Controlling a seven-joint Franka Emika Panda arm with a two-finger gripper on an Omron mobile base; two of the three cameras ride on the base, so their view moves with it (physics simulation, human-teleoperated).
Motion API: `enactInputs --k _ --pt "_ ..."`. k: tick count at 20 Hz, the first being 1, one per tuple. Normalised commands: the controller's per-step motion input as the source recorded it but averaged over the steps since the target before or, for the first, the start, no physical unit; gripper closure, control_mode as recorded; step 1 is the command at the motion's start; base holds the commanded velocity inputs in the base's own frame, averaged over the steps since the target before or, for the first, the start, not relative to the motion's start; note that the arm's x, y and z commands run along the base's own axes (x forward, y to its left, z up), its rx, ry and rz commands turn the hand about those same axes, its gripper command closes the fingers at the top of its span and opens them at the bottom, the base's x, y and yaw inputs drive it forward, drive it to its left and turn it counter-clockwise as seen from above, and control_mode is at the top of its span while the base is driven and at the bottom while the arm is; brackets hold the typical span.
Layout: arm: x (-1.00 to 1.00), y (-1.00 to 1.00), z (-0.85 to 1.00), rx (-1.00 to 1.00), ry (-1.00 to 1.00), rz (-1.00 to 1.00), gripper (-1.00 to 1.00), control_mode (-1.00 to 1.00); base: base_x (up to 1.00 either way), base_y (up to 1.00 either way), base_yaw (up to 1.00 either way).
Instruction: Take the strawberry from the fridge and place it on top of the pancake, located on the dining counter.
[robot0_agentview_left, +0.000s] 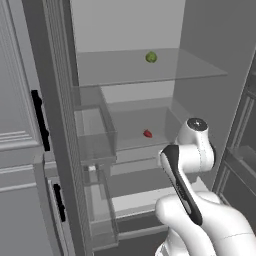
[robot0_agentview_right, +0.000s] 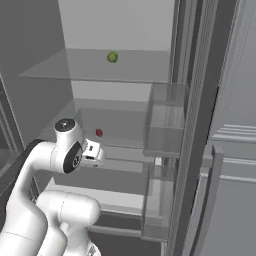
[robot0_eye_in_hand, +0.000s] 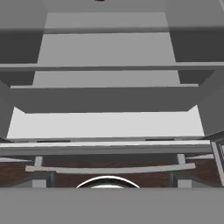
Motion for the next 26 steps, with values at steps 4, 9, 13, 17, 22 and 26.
enactInputs --k 4,9,13,17,22,26 --pt "0.0 0.0 0.0 0.0 0.0 0.0 -1.0 1.0 0.61 0.07 0.0" --pt "0.0 0.0 0.0 0.0 0.0 0.0 -1.0 1.0 0.37 0.03 0.0" --pt "0.0 0.0 0.0 0.0 0.0 0.0 -1.0 1.0 0.16 0.0 0.0" --pt "0.34 0.06 0.0 0.0 -0.11 0.0 -1.0 -1.0 0.05 0.0 0.0" --pt "0.72 0.11 0.0 0.0 -0.07 0.01 -1.0 -1.0 0.0 0.0 0.0" --pt "0.61 0.07 0.0 0.0 -0.04 0.01 -1.0 -1.0 0.0 0.0 0.0"
